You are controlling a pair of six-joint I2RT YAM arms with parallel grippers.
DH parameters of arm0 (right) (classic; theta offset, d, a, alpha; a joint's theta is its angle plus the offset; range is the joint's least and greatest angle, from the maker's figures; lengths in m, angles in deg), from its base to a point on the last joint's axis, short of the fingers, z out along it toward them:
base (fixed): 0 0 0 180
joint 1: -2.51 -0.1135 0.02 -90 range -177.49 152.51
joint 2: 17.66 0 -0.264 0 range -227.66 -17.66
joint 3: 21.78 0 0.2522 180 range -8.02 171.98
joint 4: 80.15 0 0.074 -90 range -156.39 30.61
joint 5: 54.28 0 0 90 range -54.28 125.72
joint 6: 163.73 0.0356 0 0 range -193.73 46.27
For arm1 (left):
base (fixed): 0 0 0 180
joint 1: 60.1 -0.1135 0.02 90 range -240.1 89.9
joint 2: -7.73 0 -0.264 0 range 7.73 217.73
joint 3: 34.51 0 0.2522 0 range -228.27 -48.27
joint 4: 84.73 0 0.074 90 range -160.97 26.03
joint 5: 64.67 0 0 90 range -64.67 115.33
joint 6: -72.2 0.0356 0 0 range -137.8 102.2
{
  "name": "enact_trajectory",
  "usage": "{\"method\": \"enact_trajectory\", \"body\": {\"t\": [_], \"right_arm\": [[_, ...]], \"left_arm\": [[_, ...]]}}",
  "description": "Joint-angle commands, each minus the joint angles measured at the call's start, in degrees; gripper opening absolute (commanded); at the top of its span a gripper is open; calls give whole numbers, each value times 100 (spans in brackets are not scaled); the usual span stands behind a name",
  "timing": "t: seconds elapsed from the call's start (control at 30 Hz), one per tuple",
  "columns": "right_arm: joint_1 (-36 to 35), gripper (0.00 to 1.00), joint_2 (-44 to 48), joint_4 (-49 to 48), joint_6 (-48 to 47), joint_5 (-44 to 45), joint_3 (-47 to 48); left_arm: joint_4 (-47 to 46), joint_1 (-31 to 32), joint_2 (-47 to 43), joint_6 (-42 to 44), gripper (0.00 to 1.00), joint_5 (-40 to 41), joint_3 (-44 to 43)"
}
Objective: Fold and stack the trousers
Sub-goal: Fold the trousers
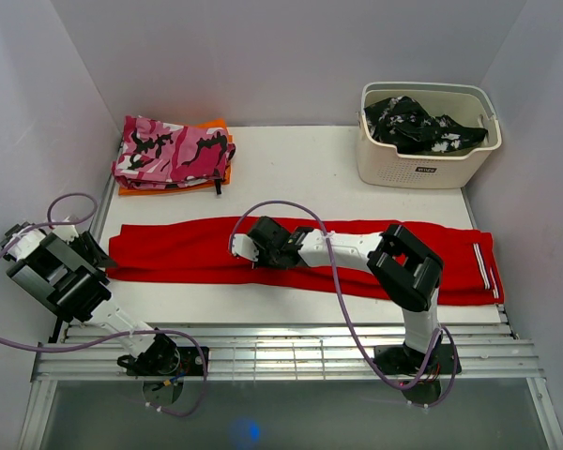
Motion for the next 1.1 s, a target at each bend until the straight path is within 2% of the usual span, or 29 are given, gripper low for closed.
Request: {"method": "enact_trajectory", "body": {"t": [0.0, 0.13, 0.37, 0.67, 0.8, 0.93, 1.03, 1.07], "right_arm": [[62, 8, 198, 10, 68, 175, 120], [106, 8, 215, 54, 85, 167, 217], [185, 8, 207, 133, 138, 96, 340], [290, 8, 224, 186, 217, 35, 419], [317, 8, 198, 194, 252, 9, 498], [334, 8, 154, 238, 270, -35, 560], [334, 8, 136, 273, 270, -44, 613], [334, 8, 127, 274, 279, -44, 621]], "left_arm": [[-262, -34, -86, -152, 57, -292, -139], [-271, -34, -16, -240, 54, -328, -165], [-394, -34, -173, -442, 60, -56, 27], [-710, -34, -235, -855, 52, 410, 195], [-807, -34, -270, -926, 50, 306, 353], [-886, -34, -209, -970, 44, 270, 484], [-913, -34, -165, -979, 32, 156, 467], [-913, -34, -182, -996, 25, 130, 415]]}}
